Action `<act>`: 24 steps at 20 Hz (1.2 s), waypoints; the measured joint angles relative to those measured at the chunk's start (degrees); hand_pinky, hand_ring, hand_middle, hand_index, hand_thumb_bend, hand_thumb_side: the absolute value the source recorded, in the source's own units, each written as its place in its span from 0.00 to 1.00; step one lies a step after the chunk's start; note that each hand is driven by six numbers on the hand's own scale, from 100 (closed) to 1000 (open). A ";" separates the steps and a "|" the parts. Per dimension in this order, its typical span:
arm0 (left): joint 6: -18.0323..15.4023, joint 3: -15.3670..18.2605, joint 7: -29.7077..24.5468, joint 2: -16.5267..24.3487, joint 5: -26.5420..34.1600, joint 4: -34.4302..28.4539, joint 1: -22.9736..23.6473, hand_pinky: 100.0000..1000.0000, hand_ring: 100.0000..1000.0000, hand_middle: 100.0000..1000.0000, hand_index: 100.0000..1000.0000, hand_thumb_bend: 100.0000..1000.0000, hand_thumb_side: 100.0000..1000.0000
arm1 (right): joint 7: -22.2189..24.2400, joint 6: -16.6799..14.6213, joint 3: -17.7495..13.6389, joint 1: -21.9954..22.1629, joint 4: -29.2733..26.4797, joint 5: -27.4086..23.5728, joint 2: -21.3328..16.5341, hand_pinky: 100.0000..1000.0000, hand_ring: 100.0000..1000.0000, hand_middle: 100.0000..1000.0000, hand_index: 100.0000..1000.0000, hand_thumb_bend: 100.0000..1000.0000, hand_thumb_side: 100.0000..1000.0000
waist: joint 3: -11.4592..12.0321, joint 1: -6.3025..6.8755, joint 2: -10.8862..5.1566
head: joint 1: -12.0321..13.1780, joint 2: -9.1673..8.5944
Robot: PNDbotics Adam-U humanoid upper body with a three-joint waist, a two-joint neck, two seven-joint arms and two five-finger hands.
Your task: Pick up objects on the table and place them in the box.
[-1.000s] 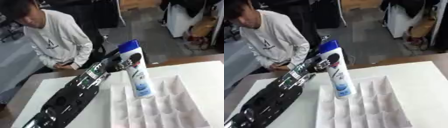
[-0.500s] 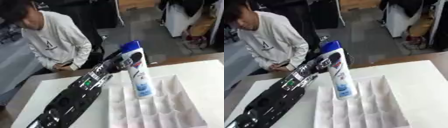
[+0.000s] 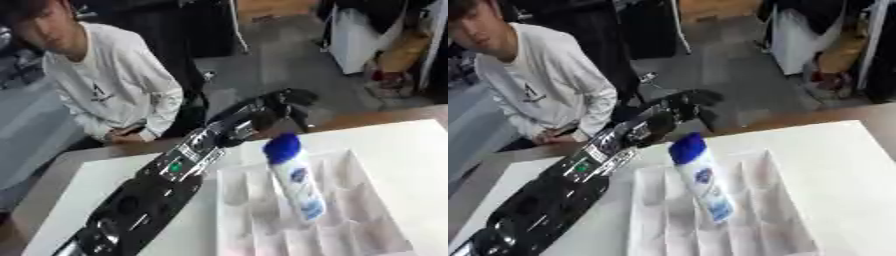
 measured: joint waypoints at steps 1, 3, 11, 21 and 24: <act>0.11 0.00 -0.11 0.00 0.05 0.00 0.00 0.88 0.69 0.96 0.91 0.68 0.86 | 0.00 0.00 0.00 0.00 0.00 0.00 0.00 0.34 0.46 0.49 0.61 0.16 0.88 | 0.01 0.00 0.00 | -0.11 0.00; 0.32 0.01 -0.32 0.01 0.30 0.00 0.00 0.87 0.68 0.95 0.91 0.68 0.87 | 0.01 0.00 0.00 0.00 0.00 0.00 0.00 0.34 0.46 0.49 0.61 0.16 0.88 | 0.04 0.00 0.00 | -0.17 0.00; 0.58 0.06 -0.58 0.06 0.73 0.00 0.47 0.86 0.66 0.94 0.90 0.68 0.87 | 0.01 0.00 0.00 0.00 0.00 0.00 0.00 0.34 0.46 0.49 0.61 0.16 0.88 | 0.23 0.00 0.00 | -0.22 0.00; 0.36 1.10 -0.36 3.33 5.12 -5.39 6.35 0.84 0.61 0.92 0.88 0.59 0.88 | -0.21 0.19 -0.24 2.12 0.01 0.44 -0.80 0.34 0.46 0.49 0.61 0.17 0.88 | 3.23 -0.58 -0.84 | -1.72 -1.02; 0.29 1.74 -0.29 5.05 8.46 -9.79 9.58 0.83 0.58 0.91 0.88 0.58 0.88 | -0.52 0.30 -0.48 3.59 0.00 0.82 -1.19 0.34 0.46 0.49 0.61 0.18 0.87 | 4.52 -1.53 -1.25 | -2.50 -1.61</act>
